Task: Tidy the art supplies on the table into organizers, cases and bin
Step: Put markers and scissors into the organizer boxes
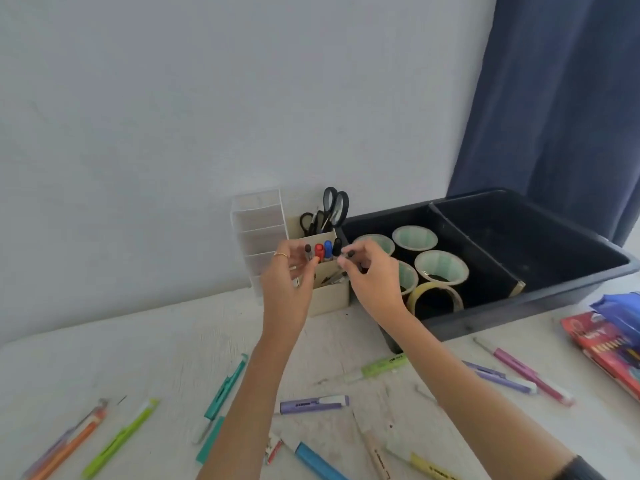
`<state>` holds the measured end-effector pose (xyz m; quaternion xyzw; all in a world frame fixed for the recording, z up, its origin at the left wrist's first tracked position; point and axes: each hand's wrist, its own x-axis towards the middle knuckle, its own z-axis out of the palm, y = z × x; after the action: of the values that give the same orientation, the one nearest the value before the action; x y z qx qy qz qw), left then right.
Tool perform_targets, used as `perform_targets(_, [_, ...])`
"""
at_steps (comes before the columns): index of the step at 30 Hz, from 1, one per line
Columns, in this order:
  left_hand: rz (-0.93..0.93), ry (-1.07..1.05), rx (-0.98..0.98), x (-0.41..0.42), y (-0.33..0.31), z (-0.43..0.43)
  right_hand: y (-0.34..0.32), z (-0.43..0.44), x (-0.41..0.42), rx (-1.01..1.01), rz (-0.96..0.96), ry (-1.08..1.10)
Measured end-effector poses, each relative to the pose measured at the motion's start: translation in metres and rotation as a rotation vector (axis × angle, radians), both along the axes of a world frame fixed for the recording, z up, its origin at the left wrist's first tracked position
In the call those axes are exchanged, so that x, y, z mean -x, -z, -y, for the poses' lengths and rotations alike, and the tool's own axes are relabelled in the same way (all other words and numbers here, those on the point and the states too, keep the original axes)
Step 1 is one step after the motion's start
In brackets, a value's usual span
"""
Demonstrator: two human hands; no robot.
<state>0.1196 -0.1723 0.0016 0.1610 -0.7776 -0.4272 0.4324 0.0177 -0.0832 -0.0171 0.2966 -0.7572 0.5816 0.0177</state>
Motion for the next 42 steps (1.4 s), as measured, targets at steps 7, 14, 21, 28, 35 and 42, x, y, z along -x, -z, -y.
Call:
perform_targets(7, [0.148, 0.1, -0.021, 0.019, 0.023, 0.014, 0.013, 0.006, 0.009, -0.372, -0.172, -0.013])
perform_targets(14, [0.314, 0.192, 0.016, 0.028, 0.041, 0.016, 0.007, 0.002, -0.002, -0.474, -0.291, -0.131])
perform_targets(21, [0.343, 0.179, 0.023, 0.034, 0.039, 0.009, 0.019, 0.003, 0.006, -0.314, -0.248, -0.1])
perform_targets(28, [0.412, 0.177, 0.101, 0.028, 0.035, 0.001, 0.014, -0.004, 0.005, -0.272, -0.206, -0.093])
perform_targets(35, [0.076, -0.001, -0.032, -0.001, 0.017, -0.047, 0.013, -0.051, -0.029, -0.081, -0.349, 0.054])
perform_targets(42, [0.022, 0.133, -0.036, -0.009, 0.036, -0.114, 0.04, -0.122, -0.043, -0.068, -0.444, 0.187])
